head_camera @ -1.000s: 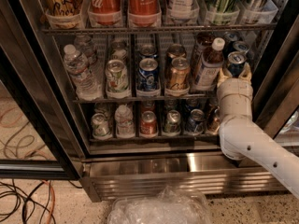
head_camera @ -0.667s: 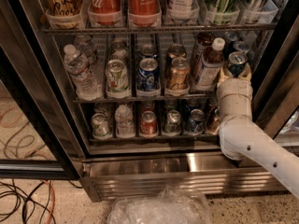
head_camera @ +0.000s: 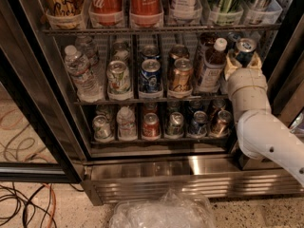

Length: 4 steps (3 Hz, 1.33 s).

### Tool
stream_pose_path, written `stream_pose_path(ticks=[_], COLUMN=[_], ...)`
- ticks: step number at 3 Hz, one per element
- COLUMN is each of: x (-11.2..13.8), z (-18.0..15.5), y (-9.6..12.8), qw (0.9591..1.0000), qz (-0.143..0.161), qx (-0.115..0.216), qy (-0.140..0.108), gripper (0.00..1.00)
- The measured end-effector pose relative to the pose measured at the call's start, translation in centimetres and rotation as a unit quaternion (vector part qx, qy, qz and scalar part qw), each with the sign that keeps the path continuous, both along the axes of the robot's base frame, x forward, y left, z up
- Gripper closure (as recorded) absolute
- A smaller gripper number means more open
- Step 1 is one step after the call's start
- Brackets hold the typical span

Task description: Pick redbull can from middle shelf of fridge

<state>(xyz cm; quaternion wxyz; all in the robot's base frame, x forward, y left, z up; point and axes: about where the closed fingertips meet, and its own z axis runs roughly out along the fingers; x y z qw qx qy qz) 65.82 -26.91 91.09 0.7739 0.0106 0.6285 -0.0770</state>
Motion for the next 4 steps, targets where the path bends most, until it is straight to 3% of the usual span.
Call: stream_pose_path(ticks=[1,2,3,4], x=[-1.7,-4.7,-7.8,-10.8], z=[2.2,1.4,-1.2,-2.9], y=[1.3,0.7,-0.6,-1.6], qw=[0.9987,0.9941,0.9834,0.9717], qz=[0.049,0.079,0.101,0.132], qx=[-0.010,-0.018,-0.022,-0.007], qy=[0.014,0.072,0.149,0.196], gripper=[1.00,1.00,1.00,1.00])
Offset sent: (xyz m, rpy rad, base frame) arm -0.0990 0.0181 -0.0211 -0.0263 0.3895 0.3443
